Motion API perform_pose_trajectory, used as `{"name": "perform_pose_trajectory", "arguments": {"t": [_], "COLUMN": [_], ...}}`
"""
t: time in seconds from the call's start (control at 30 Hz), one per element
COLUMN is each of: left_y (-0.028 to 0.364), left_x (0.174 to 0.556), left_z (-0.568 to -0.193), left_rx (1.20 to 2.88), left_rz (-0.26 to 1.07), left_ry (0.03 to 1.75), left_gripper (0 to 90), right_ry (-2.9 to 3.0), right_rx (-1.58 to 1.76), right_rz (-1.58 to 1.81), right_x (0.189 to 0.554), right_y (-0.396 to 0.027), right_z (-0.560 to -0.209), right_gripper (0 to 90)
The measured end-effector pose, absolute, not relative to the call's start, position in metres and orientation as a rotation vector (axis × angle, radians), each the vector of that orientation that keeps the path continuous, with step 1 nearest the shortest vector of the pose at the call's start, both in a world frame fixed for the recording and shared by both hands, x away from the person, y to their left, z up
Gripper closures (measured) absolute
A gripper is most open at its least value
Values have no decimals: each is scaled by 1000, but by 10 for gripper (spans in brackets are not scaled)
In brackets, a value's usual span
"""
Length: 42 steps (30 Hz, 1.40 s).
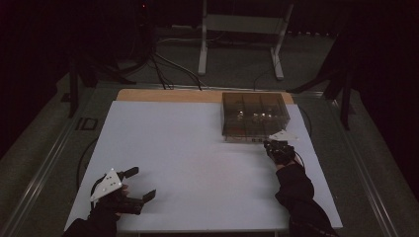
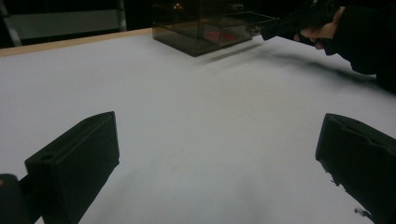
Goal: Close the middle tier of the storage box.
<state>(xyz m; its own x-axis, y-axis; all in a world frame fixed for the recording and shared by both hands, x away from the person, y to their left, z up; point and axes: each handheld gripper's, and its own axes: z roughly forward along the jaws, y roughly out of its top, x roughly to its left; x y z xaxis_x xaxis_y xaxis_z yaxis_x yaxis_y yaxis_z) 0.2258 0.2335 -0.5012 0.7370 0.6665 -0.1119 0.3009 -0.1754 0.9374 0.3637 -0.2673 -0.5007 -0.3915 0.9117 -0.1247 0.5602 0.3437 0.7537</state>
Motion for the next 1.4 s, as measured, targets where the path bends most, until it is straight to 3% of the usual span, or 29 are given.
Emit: {"name": "perform_pose_trajectory", "arguments": {"t": [1.4], "left_y": [233], "left_x": [225], "left_z": [-501], "left_rx": [1770], "left_rz": [393], "left_ry": [762], "left_gripper": [11], "right_ry": [2058], "right_rx": [1288], "right_rz": [821], "right_x": [381], "right_y": [-265], "right_z": [-497], "right_gripper": [900]}}
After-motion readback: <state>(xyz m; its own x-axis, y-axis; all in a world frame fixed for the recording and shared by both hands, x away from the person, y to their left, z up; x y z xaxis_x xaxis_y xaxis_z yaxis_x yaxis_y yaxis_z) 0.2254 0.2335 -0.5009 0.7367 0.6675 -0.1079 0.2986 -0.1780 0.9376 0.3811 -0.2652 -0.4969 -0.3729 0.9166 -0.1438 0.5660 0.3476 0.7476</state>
